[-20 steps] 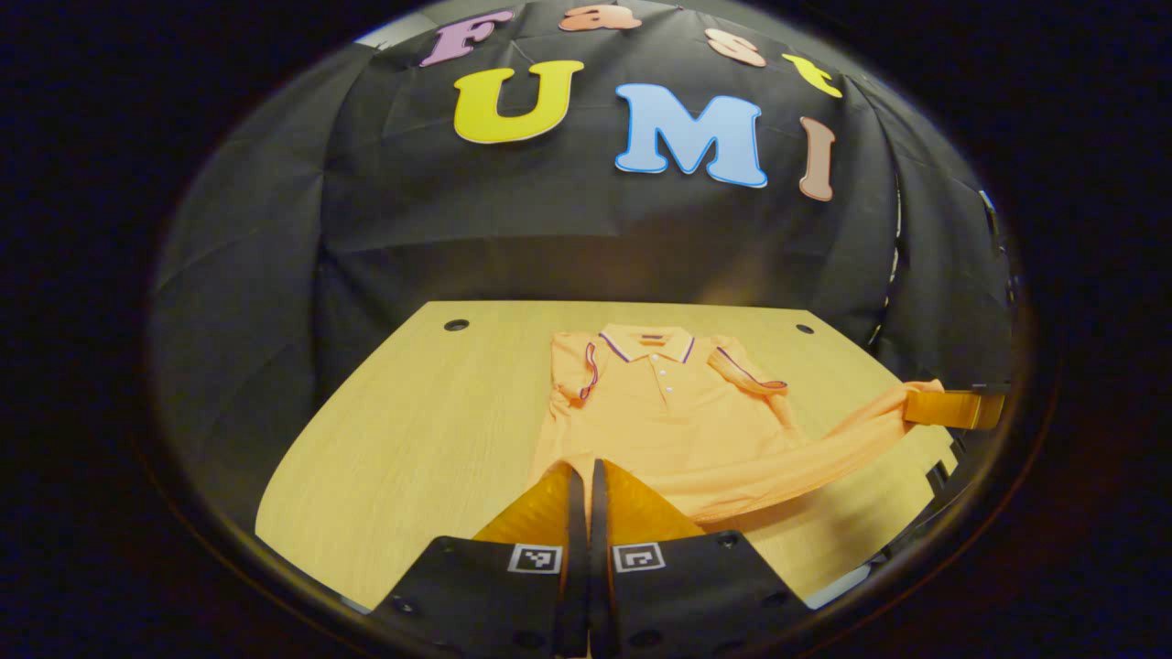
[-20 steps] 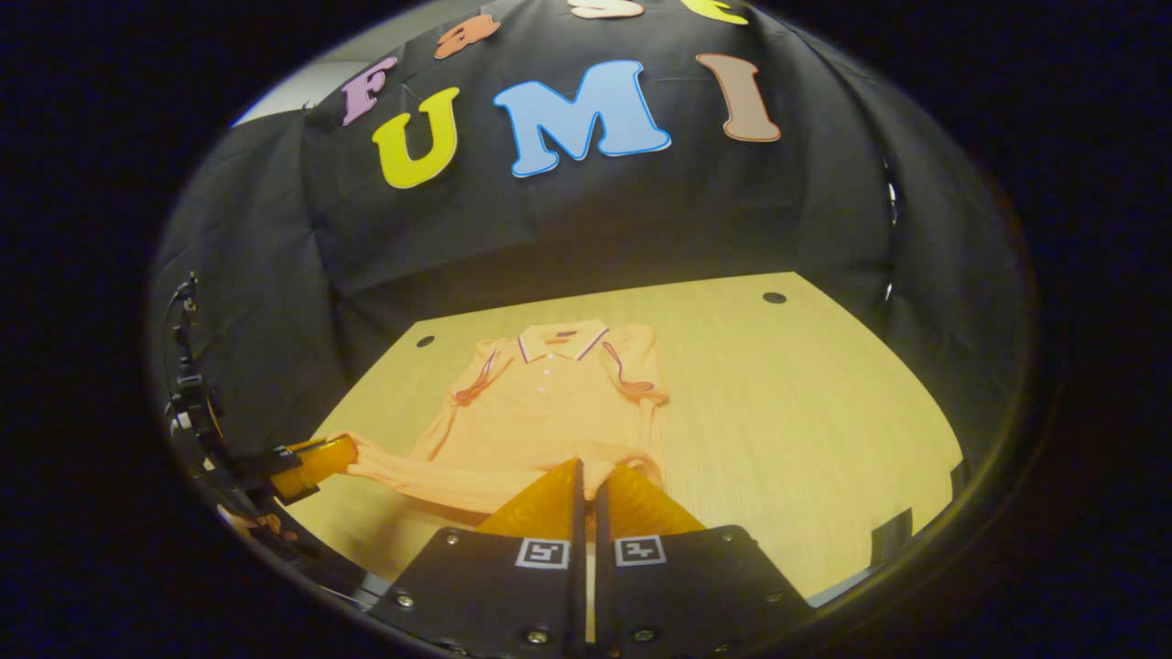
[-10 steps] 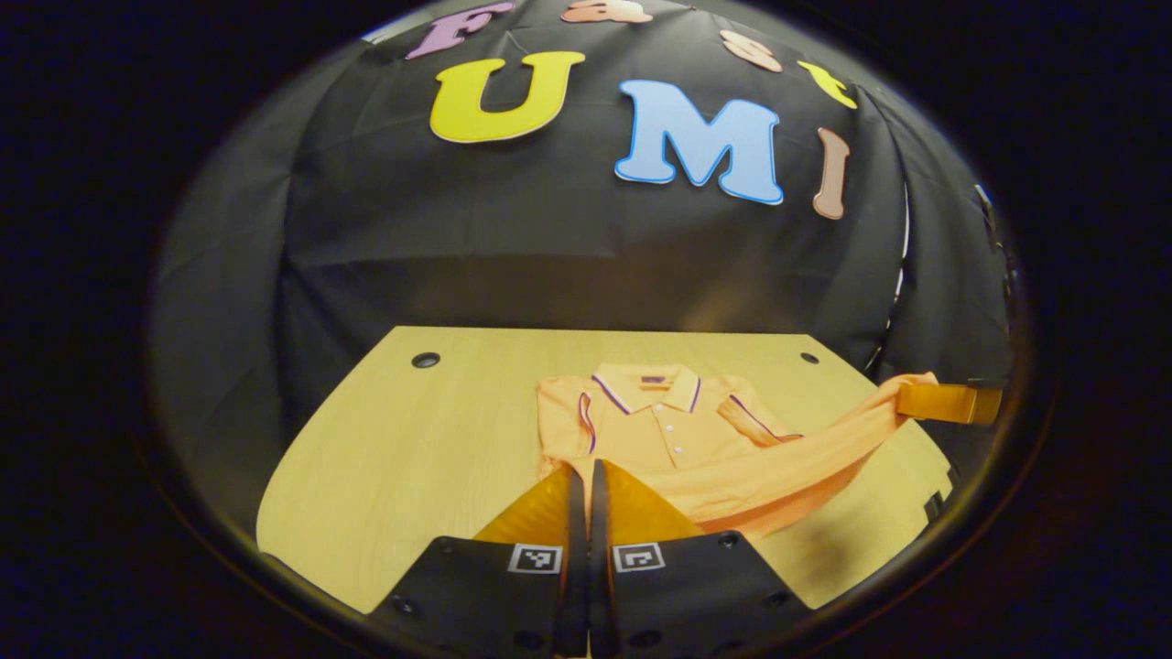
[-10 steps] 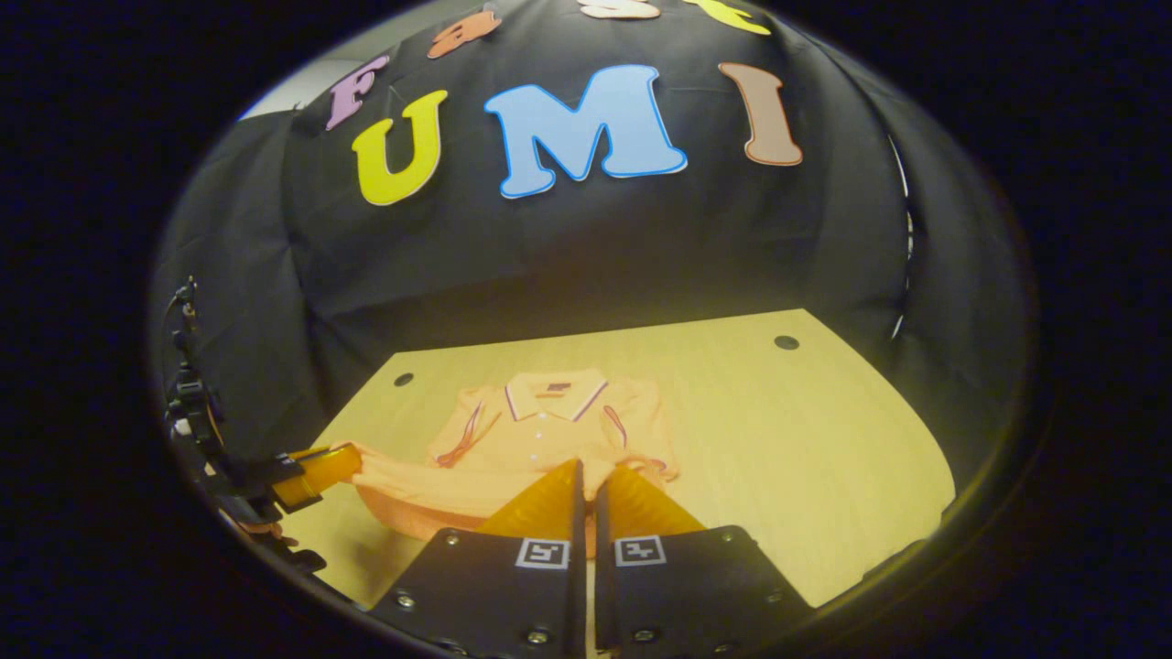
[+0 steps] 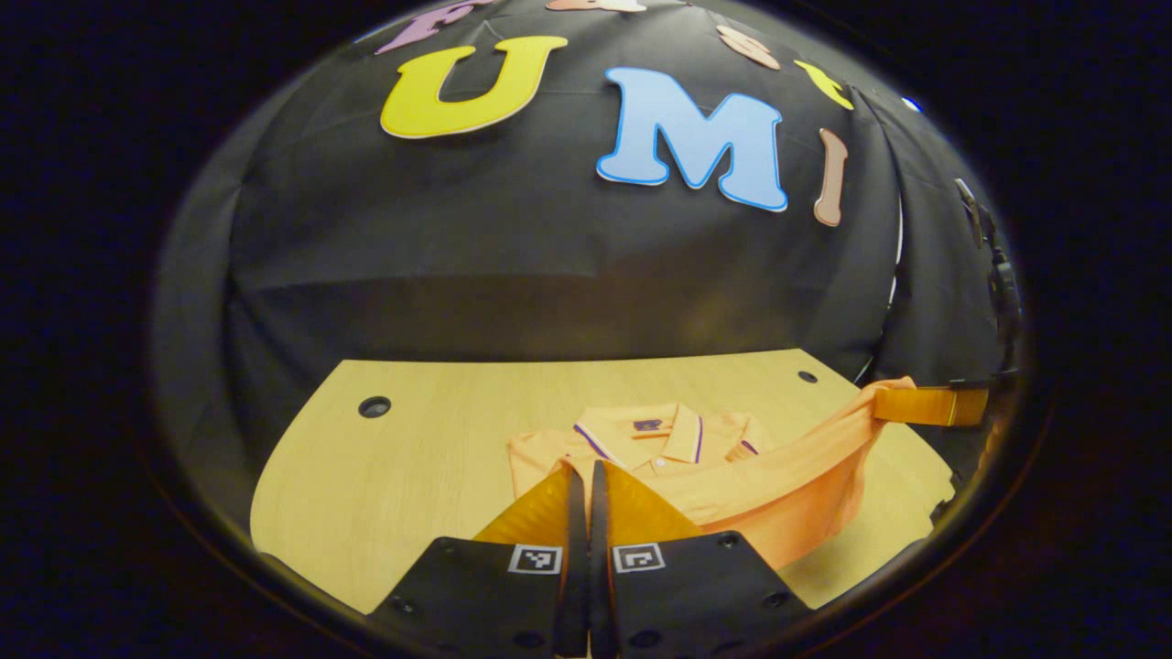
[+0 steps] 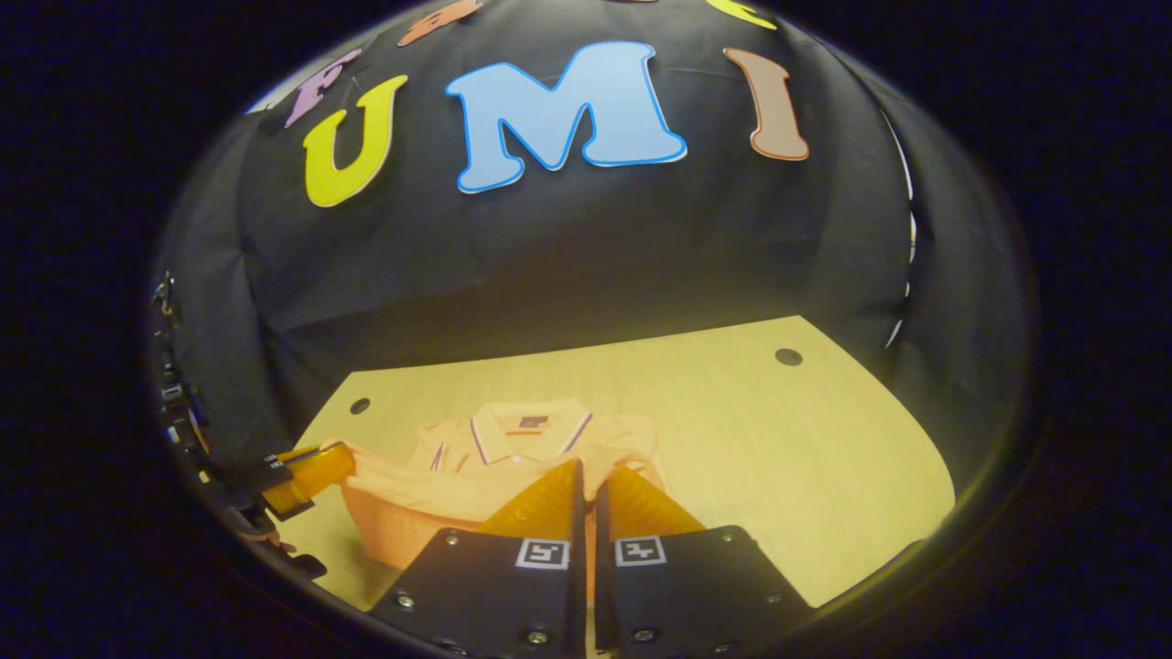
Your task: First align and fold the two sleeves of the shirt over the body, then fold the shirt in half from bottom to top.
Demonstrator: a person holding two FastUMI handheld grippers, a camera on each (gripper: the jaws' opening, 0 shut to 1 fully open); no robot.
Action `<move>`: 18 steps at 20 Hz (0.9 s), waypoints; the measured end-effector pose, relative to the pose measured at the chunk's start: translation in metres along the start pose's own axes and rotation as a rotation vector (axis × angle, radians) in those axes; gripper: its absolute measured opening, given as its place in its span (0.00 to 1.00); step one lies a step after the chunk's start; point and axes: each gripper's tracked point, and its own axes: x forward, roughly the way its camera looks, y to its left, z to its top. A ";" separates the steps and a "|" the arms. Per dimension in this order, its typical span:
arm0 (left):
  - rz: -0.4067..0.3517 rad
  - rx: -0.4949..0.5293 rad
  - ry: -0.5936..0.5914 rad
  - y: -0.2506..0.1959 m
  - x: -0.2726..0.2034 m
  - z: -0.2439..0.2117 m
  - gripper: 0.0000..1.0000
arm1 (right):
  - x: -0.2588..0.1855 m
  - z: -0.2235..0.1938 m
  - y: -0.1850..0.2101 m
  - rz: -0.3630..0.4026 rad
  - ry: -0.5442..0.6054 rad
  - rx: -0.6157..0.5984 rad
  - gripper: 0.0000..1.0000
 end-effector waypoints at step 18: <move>0.062 0.079 -0.070 0.033 0.123 0.019 0.06 | 0.132 0.025 -0.010 -0.062 0.013 -0.060 0.04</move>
